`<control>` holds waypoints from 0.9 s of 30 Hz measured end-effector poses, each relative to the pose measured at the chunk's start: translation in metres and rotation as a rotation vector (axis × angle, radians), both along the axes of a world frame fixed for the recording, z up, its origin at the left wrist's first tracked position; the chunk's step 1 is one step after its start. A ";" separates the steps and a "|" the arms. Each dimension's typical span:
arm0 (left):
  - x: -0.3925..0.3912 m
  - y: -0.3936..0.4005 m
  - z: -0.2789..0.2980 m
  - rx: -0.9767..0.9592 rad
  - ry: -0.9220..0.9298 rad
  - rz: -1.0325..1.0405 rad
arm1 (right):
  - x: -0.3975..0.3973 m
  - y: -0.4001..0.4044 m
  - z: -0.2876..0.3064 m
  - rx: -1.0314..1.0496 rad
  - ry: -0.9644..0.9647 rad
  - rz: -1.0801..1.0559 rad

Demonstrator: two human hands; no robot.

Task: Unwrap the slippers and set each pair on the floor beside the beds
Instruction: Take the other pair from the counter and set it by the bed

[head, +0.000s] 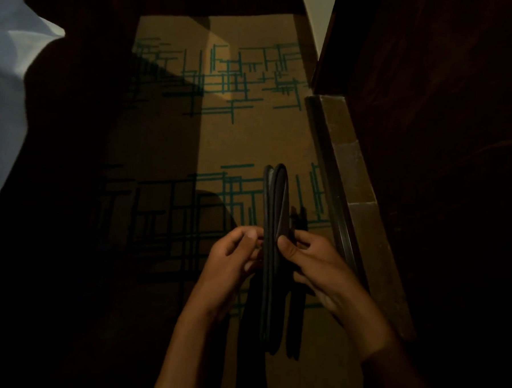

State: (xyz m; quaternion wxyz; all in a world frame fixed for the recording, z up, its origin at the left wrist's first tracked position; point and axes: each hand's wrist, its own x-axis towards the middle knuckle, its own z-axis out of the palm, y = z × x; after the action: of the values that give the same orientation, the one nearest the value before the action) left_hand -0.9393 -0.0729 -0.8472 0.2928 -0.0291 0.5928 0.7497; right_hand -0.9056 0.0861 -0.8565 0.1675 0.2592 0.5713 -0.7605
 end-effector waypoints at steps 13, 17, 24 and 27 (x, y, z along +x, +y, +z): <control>0.003 -0.005 -0.016 -0.086 -0.052 0.004 | 0.006 0.000 -0.001 -0.243 0.082 0.093; 0.005 -0.005 -0.019 -0.009 -0.108 0.008 | 0.007 -0.001 -0.002 -0.272 0.103 0.089; 0.005 0.000 -0.016 0.062 -0.098 0.083 | 0.008 0.001 0.008 -0.312 0.122 0.052; 0.005 0.000 -0.014 0.088 -0.108 0.120 | 0.005 0.004 0.009 -0.318 0.112 -0.038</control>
State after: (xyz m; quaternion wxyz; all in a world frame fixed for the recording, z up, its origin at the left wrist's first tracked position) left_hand -0.9347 -0.0724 -0.8610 0.2798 -0.0923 0.5399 0.7885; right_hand -0.9004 0.0905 -0.8478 0.1599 0.1971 0.4472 -0.8577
